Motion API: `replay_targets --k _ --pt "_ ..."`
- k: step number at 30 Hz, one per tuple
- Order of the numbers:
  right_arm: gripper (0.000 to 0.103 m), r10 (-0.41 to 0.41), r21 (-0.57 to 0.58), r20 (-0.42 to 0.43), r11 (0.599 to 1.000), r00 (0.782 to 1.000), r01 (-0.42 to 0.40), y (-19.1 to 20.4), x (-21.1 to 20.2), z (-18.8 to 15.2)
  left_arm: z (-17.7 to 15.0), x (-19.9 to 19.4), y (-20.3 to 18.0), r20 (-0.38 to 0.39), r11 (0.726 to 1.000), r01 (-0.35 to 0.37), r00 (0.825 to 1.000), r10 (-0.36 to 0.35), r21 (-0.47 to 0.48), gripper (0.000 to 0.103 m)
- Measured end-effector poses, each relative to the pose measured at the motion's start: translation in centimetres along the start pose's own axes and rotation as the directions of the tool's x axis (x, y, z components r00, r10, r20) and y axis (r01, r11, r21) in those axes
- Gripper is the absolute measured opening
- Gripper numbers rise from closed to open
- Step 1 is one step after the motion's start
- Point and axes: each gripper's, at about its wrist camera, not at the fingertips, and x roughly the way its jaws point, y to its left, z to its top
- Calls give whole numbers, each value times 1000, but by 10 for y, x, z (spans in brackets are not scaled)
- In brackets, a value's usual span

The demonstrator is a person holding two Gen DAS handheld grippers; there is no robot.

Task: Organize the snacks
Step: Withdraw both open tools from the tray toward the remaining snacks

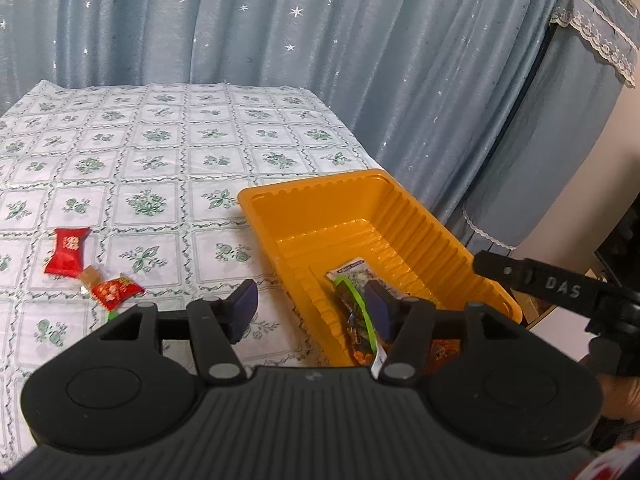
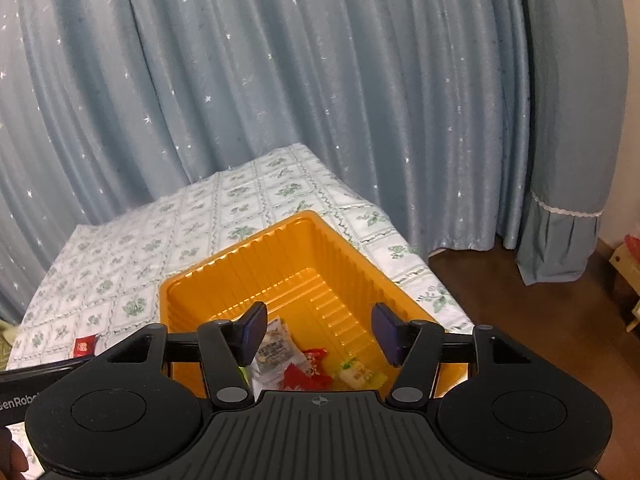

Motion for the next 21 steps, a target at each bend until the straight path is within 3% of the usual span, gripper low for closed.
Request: replay_targets --k 8,21 --pt "58 -8 12 -3 1000 1000 8 5 -43 -13 -16 -37 5 15 1000 -15 1000 15 -14 62" --pt "59 2 -13 -28 1000 1000 -2 50 -102 -51 -46 -113 12 37 999 -54 998 54 -4 76"
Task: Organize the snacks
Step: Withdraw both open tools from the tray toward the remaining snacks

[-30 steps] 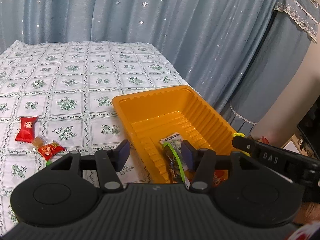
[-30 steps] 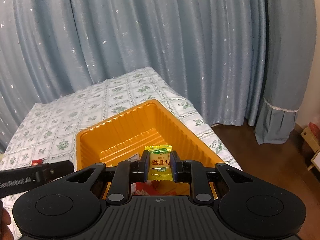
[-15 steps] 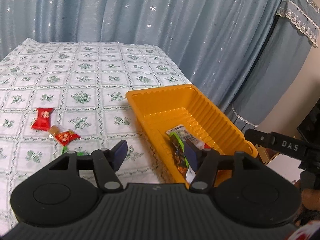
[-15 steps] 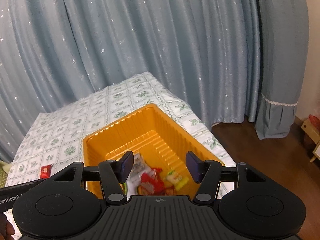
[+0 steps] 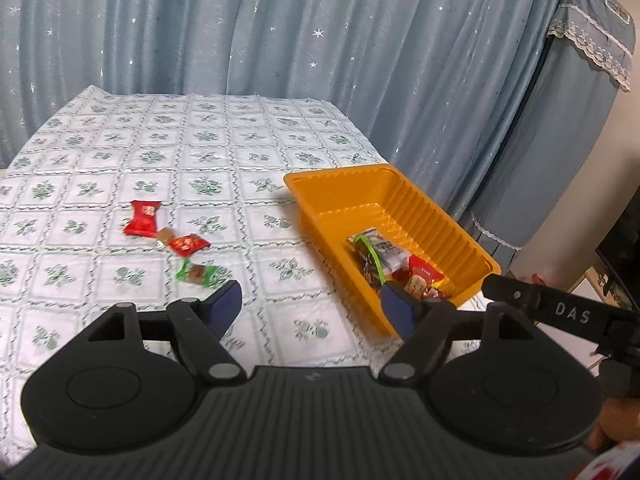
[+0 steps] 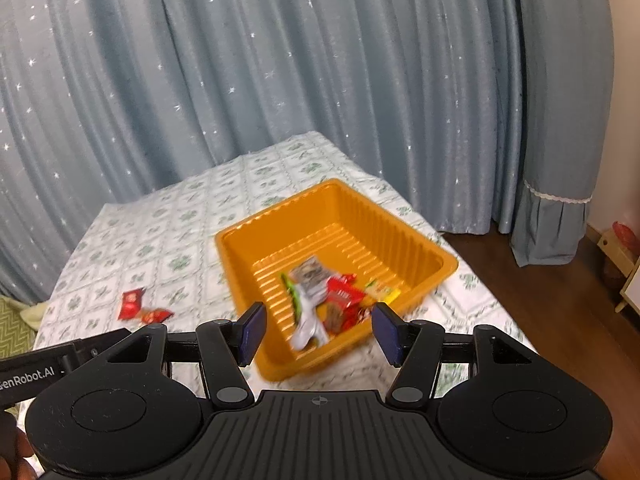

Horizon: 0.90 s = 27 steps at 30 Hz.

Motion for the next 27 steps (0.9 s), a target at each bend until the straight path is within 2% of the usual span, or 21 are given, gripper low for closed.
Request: replay_targets --k 3,12,27 --pt "60 -2 -22 -7 1000 1000 2 9 -7 -9 -5 -14 5 11 1000 -5 1000 5 -8 81" --pt "61 13 -80 -16 997 1000 -14 36 -22 -27 -13 -43 22 33 999 -20 999 21 -35 88" --pt "62 47 -120 -28 991 998 -50 61 -28 -34 -19 -63 41 51 997 -60 997 62 -49 90"
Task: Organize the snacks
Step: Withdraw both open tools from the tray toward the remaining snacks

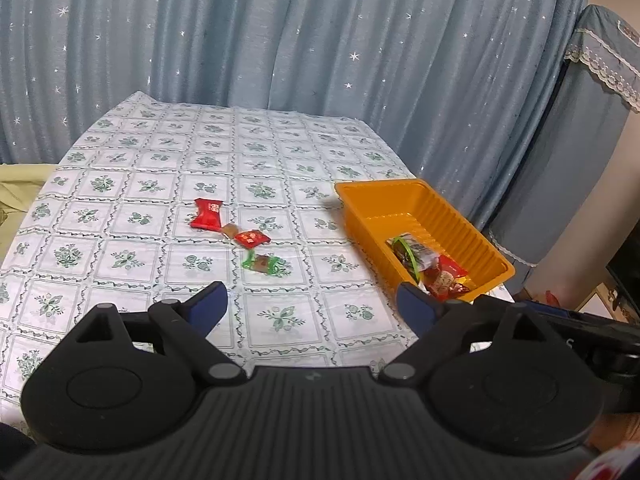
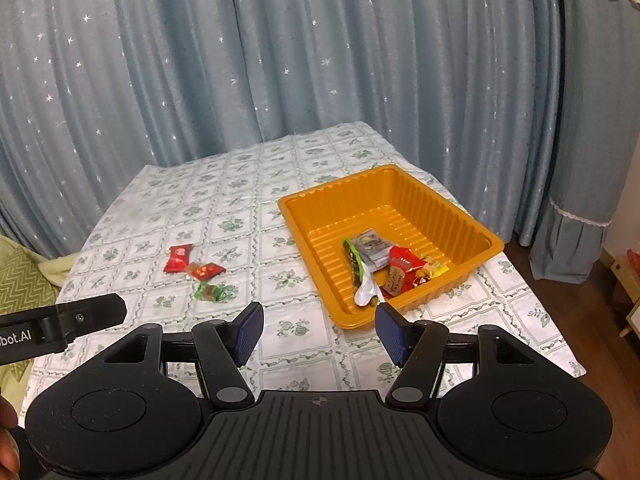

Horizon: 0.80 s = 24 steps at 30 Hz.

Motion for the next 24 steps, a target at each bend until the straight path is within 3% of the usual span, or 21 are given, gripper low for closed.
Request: replay_targets --k 24 --pt "62 42 -33 -18 999 999 -42 17 18 -4 -2 10 31 -2 998 -61 998 61 -25 92"
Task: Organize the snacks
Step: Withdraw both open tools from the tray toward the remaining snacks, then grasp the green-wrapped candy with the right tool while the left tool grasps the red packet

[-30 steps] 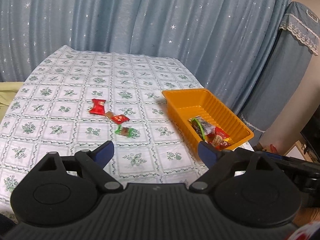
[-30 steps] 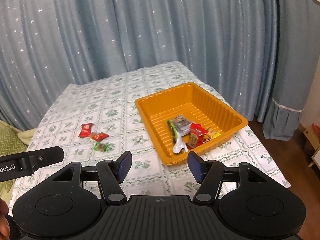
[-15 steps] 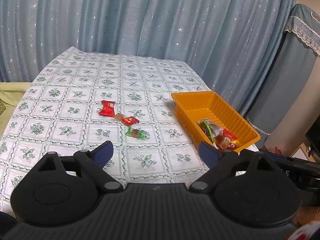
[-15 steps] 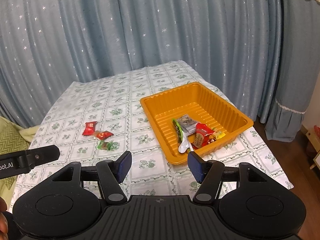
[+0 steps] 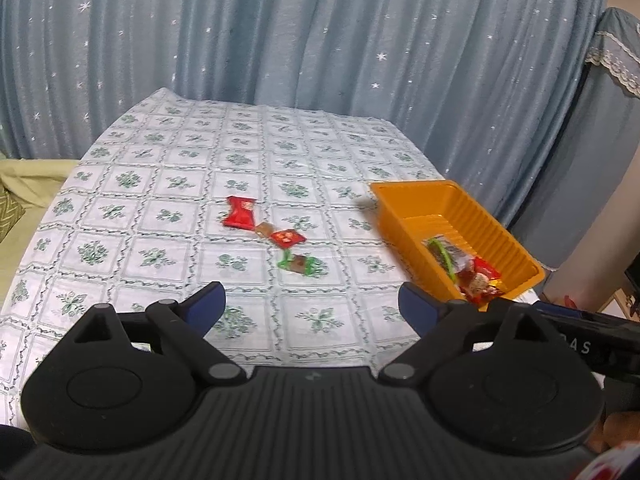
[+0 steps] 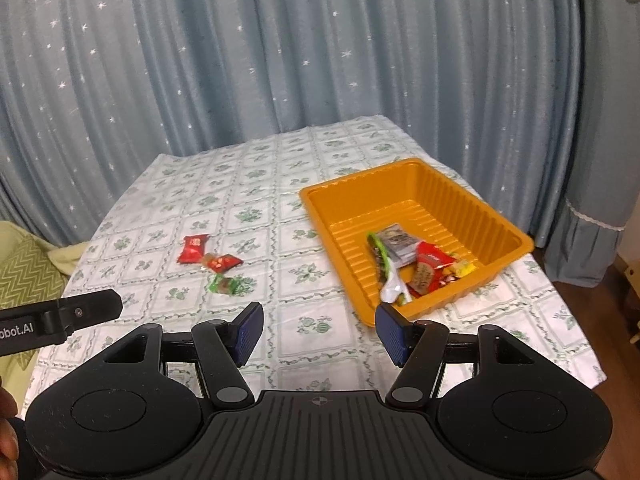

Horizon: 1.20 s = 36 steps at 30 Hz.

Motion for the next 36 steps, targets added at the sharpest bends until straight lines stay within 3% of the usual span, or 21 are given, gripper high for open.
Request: replay_targets --k 13,25,36 --pt "62 95 -74 -29 993 995 -97 34 59 -7 8 40 52 -22 997 -82 996 82 -16 92" --pt "62 135 -234 -93 960 986 -153 59 153 -9 23 114 91 -61 996 -93 994 94 8 92" --pt "60 207 -493 -126 835 970 -243 85 226 -9 33 173 111 -75 997 -72 995 71 -19 92"
